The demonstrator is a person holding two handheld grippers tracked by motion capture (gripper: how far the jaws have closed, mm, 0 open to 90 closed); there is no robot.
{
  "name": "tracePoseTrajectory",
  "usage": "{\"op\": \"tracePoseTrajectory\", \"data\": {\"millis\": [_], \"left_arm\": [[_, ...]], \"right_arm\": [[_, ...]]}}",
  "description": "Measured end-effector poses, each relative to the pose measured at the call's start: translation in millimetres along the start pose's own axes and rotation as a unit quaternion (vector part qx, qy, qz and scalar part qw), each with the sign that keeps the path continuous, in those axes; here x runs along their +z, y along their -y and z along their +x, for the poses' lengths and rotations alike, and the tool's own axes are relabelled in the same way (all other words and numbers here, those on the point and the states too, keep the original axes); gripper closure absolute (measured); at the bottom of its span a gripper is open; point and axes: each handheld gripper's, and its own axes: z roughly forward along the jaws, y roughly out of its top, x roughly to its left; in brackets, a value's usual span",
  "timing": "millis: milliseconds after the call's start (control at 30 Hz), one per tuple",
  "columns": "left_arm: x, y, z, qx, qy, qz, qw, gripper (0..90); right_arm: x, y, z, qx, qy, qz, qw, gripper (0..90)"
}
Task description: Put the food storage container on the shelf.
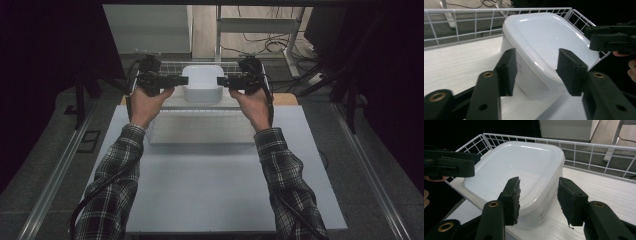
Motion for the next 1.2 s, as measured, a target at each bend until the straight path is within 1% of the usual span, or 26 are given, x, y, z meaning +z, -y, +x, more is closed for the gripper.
{"op": "tracePoseTrajectory", "data": {"millis": [67,100,167,200,233,333,367,400,433,500,533,567,633,700,767,867,1000,1100,1200], "left_arm": [[1.0,0.1,0.9,-0.001,-0.001,-0.003,1.0,47.1],[1.0,0.5,0.2,0.001,-0.003,-0.006,1.0,46.6],[0.4,1.2,-3.9,0.02,-0.02,-0.01,0.9995,44.8],[-0.2,1.4,-5.7,0.029,-0.025,-0.013,0.9992,42.0],[-1.2,1.5,-6.7,0.033,-0.023,-0.018,0.999,38.6],[-6.3,1.6,-7.9,0.035,0.001,-0.033,0.9988,29.1],[-7.3,2.0,-8.1,0.038,0.01,-0.031,0.9988,26.3],[-7.7,2.9,-9.1,0.036,0.018,-0.031,0.9987,23.4],[-8.4,4.5,-9.8,0.04,0.023,-0.031,0.9985,21.1],[-10.0,9.0,-11.9,0.052,0.033,-0.029,0.9977,17.3],[-10.6,11.2,-13.0,0.057,0.034,-0.026,0.9974,14.0],[-11.3,13.7,-13.8,0.06,0.033,-0.025,0.9973,11.1],[-12.7,18.8,-13.9,0.065,0.04,-0.024,0.9968,8.4],[-13.7,24.1,-14.4,0.071,0.045,-0.021,0.9962,6.8],[-15.2,30.9,-15.4,0.09,0.043,-0.023,0.9948,5.8],[-16.8,39.9,-17.0,0.102,0.046,-0.026,0.9934,5.2],[-16.5,52.8,-19.7,0.119,0.043,-0.019,0.9917,4.2],[-17.8,60.8,-21.1,0.129,0.043,-0.015,0.9906,3.7],[-20.2,67.2,-22.7,0.133,0.044,-0.013,0.99,3.4]], "right_arm": [[1.2,0.1,-1.1,0.003,0.0,-0.002,1.0,50.3],[1.4,0.3,-1.6,0.003,0.001,-0.003,1.0,49.3],[1.1,0.6,-1.4,0.001,0.008,-0.005,1.0,46.4],[0.5,0.5,-0.8,-0.003,0.011,-0.005,0.9999,44.9],[-0.3,0.2,0.1,-0.008,0.013,-0.004,0.9999,42.1],[-4.9,-0.6,1.7,-0.017,-0.003,-0.018,0.9997,32.4],[-6.5,-0.7,2.3,-0.02,-0.01,-0.022,0.9995,28.3],[-7.6,-0.7,3.0,-0.024,-0.016,-0.024,0.9993,24.3],[-8.2,-0.2,3.8,-0.03,-0.021,-0.023,0.9991,20.0],[-8.5,2.0,6.3,-0.042,-0.022,-0.016,0.9988,14.1],[-8.6,3.8,7.9,-0.049,-0.022,-0.013,0.9985,10.2],[-8.9,5.8,9.2,-0.056,-0.024,-0.013,0.9981,8.0],[-10.2,10.2,12.4,-0.069,-0.021,-0.011,0.9973,4.8],[-11.7,14.7,14.4,-0.08,-0.02,-0.012,0.9965,2.8],[-13.0,19.6,15.1,-0.086,-0.023,-0.013,0.996,1.7],[-13.9,27.9,16.2,-0.092,-0.03,-0.01,0.9953,0.9],[-15.6,38.9,19.6,-0.103,-0.03,-0.008,0.9942,0.7],[-15.7,46.2,21.5,-0.11,-0.027,-0.002,0.9935,0.7],[-17.4,52.9,22.2,-0.116,-0.026,0.003,0.9929,0.7]]}}
